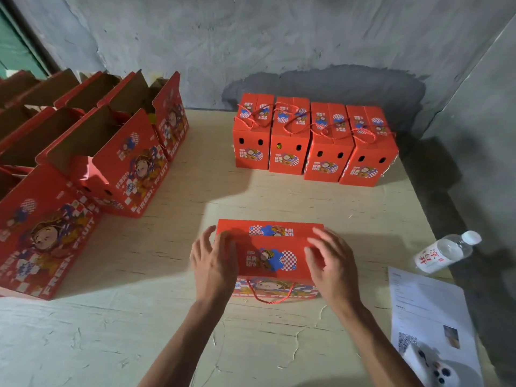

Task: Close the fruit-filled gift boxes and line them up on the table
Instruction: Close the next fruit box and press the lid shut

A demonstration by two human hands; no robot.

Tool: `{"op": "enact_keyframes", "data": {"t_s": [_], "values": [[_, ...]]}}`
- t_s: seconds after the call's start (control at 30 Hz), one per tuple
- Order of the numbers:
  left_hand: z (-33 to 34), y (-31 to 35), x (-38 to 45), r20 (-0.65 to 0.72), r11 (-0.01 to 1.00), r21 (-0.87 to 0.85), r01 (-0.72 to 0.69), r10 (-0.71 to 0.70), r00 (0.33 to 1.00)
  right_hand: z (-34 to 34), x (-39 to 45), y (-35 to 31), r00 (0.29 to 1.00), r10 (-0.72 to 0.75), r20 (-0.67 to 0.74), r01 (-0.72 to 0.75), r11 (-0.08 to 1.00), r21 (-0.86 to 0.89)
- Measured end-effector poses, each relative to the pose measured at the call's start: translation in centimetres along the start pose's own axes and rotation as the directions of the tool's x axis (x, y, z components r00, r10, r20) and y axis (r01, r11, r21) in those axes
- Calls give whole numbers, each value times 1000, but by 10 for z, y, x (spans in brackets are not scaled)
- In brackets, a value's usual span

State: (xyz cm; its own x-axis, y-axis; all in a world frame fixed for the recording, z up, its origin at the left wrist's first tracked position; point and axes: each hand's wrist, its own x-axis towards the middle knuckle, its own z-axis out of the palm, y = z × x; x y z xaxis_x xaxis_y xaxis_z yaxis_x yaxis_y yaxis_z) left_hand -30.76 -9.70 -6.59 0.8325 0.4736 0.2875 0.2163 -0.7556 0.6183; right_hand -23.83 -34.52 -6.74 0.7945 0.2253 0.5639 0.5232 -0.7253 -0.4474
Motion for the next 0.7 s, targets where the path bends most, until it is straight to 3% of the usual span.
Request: {"op": "enact_keyframes", "data": {"t_s": [0.1, 0.2, 0.43, 0.7], "values": [[13, 3, 6, 6, 955, 132, -267, 268, 963, 12, -4, -5, 998, -62, 5, 62, 998, -15], [31, 14, 6, 49, 901, 166, -400, 398, 916, 23, -4, -8, 998, -54, -23, 53, 997, -50], [59, 32, -2, 23, 885, 134, -446, 447, 894, 46, -2, -29, 1000, -19, -13, 16, 985, -174], [56, 36, -2, 49, 881, 154, -448, 446, 894, 42, 11, -29, 1000, 11, 16, -8, 984, -179]]}}
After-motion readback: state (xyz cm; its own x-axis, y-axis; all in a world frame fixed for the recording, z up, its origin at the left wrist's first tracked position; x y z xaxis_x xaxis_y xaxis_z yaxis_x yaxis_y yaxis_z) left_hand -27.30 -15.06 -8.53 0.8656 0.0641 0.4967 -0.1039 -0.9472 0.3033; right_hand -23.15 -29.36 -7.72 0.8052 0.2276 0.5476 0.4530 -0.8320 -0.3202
